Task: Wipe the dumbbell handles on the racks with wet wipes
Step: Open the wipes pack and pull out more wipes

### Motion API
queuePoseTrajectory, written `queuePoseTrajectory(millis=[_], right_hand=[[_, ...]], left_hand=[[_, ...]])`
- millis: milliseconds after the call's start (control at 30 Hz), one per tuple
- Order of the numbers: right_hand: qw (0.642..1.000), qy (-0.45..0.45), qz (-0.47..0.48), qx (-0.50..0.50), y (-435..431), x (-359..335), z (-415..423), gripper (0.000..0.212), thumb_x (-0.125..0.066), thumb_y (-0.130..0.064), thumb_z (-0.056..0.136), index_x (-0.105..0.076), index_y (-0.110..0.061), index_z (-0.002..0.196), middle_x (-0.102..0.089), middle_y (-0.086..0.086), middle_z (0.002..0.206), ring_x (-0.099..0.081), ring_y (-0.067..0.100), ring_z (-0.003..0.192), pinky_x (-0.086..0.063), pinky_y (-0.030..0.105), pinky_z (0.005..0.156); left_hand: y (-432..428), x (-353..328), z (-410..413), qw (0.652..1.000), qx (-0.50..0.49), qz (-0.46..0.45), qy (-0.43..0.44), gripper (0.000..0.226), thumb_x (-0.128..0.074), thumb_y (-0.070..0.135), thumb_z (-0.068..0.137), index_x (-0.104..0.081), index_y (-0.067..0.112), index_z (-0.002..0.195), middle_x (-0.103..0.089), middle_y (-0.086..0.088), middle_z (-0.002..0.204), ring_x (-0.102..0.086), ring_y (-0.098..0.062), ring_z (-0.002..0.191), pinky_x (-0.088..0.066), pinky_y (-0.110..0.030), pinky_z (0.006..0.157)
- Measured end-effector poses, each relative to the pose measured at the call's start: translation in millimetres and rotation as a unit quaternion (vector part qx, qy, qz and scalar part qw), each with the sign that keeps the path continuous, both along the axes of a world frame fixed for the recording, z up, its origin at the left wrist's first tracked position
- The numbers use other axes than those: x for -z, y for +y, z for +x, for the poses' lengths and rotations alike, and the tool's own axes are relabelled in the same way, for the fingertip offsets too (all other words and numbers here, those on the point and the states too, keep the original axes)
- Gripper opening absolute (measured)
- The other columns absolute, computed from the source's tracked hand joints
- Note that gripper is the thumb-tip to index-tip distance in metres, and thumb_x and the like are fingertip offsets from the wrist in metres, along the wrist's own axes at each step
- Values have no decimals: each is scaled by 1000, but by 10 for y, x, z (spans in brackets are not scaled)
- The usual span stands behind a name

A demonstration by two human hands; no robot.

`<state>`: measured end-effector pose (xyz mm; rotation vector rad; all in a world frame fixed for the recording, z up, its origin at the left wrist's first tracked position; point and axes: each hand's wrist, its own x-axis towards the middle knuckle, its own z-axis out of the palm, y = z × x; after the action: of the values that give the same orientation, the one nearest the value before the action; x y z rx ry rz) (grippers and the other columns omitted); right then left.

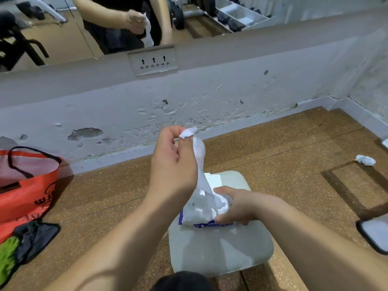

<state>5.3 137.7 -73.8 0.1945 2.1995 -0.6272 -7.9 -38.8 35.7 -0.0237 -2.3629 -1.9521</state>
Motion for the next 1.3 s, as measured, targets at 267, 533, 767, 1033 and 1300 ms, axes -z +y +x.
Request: queuePoseTrajectory(millis=[267,533,767,1033,1300], right_hand=[[986,120,-100,54,188,-461,-241,57,-58,-13,86,-58,-35,139,-66,-6,89,-66,17,77,-56,32,72],[763,15,-519,384,381,-2435,353,67,-49,-68,96,-73,-6,92,-50,30,91,-54,46,91,-50,49,97],[785,83,-497,361,759,-4603,1384,88,-93,-54,63,-62,15,108,-63,24,102,-56,34,95,-38,49,88],[697,208,-437,529,461,-6609,3014,93,-86,-58,73,-49,14,117,-61,40,116,-60,40,100,-40,51,86],[501,329,-418,683,346,-7445,5183,37,-68,-34,96,-64,-2,114,-72,22,114,-71,37,106,-51,54,97]], left_hand=[[64,-503,-48,964,77,102,-233,10,-59,20,102,-68,20,98,-68,-9,81,-59,-23,67,-47,-33,63],[390,-2065,311,920,103,196,-323,13,-57,8,95,-64,12,84,-62,-13,74,-61,-25,59,-48,-26,53],[726,-4220,862,894,137,189,-382,18,-59,14,98,-58,9,81,-54,-11,71,-59,-24,59,-49,-31,62],[704,-5765,1825,941,210,35,-264,14,-66,26,92,-71,21,80,-66,8,65,-58,-11,55,-44,-19,53],[1051,-6454,3520,839,445,33,-310,27,-80,35,83,-76,18,104,-71,-12,86,-60,-23,76,-47,-35,69]])
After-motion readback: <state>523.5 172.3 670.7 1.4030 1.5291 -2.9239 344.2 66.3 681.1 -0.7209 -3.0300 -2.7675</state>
